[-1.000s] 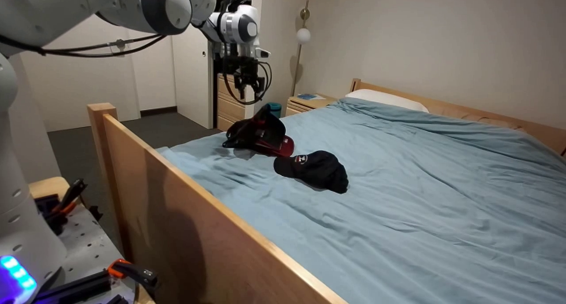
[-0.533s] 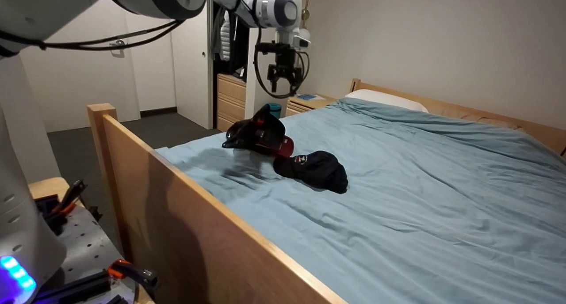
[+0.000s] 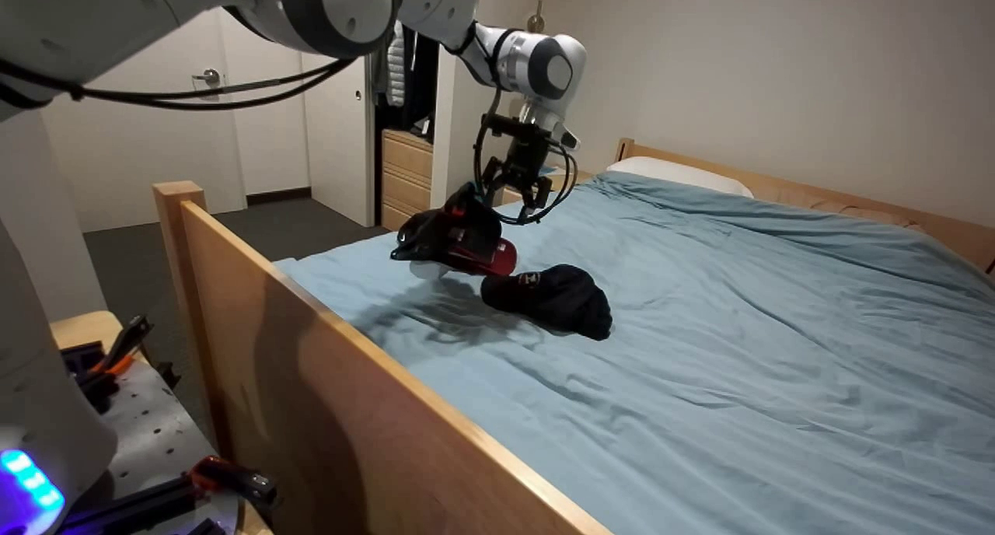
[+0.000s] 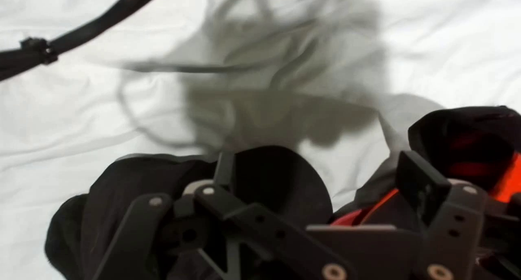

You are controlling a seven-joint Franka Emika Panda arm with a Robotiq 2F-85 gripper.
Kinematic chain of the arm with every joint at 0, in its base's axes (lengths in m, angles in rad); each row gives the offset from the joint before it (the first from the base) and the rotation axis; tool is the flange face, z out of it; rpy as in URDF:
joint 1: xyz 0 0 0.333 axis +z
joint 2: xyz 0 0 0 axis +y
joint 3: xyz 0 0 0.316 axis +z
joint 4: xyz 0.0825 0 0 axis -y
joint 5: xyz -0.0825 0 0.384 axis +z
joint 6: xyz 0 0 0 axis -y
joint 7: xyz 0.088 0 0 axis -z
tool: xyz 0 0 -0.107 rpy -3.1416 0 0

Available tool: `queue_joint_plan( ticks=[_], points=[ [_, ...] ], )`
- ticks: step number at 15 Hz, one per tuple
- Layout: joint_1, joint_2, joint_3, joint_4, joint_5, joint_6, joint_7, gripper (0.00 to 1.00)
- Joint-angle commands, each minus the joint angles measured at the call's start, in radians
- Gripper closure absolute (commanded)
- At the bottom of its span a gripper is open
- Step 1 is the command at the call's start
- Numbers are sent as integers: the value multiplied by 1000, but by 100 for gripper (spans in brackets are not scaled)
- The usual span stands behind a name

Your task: Move the black and red cap to the left pile of caps

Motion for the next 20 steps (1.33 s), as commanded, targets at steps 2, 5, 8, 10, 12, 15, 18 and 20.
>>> queue_joint_plan(
  ticks=[2,5,8,10,12,15,18,20],
  points=[
    [-9,17,52,-33,71,0,-9,0],
    [-21,24,90,-64,119,118,-28,0],
    [-24,33,115,-98,164,213,-43,0],
    [-4,35,98,-114,193,208,-46,0],
    [9,32,99,-136,203,184,-48,0],
    [37,21,102,-159,208,166,-49,0],
    [75,7,115,-161,205,165,-56,0],
    [107,8,126,-151,202,178,-61,0]
  ],
)
